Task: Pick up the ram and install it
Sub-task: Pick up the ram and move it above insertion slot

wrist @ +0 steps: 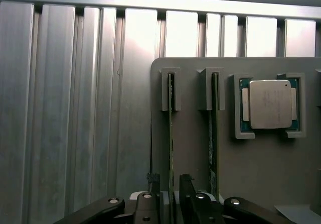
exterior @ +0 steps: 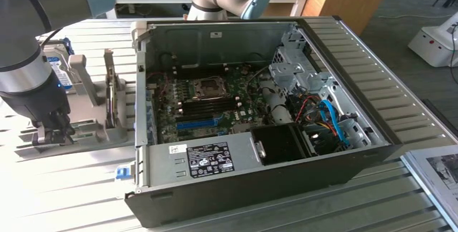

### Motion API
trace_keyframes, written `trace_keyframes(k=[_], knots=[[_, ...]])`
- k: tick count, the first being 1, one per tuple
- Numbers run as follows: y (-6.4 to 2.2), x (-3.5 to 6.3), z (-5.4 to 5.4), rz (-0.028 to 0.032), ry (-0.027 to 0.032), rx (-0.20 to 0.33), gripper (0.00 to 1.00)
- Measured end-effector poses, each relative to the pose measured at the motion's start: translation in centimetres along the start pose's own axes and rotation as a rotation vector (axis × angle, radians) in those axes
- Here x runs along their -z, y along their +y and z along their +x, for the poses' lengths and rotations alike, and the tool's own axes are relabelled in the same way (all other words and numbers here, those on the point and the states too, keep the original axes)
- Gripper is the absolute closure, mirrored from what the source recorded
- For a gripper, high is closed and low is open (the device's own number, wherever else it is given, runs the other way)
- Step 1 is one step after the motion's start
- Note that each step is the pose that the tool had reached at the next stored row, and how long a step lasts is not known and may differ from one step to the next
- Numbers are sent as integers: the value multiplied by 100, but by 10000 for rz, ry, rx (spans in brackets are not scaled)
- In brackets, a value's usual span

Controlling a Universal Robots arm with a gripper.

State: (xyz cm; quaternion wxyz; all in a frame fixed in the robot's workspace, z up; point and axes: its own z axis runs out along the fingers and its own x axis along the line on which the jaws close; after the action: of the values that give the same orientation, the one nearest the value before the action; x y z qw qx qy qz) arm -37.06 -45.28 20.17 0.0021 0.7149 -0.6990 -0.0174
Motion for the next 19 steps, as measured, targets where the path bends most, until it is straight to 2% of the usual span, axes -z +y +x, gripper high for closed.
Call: trace_keyframes(k=[8,9,19], knots=[[0,0,0,0,0,0,72],[0,0,0,1,0,0,79],[-1,-1,-2,2,-1,2,79]])
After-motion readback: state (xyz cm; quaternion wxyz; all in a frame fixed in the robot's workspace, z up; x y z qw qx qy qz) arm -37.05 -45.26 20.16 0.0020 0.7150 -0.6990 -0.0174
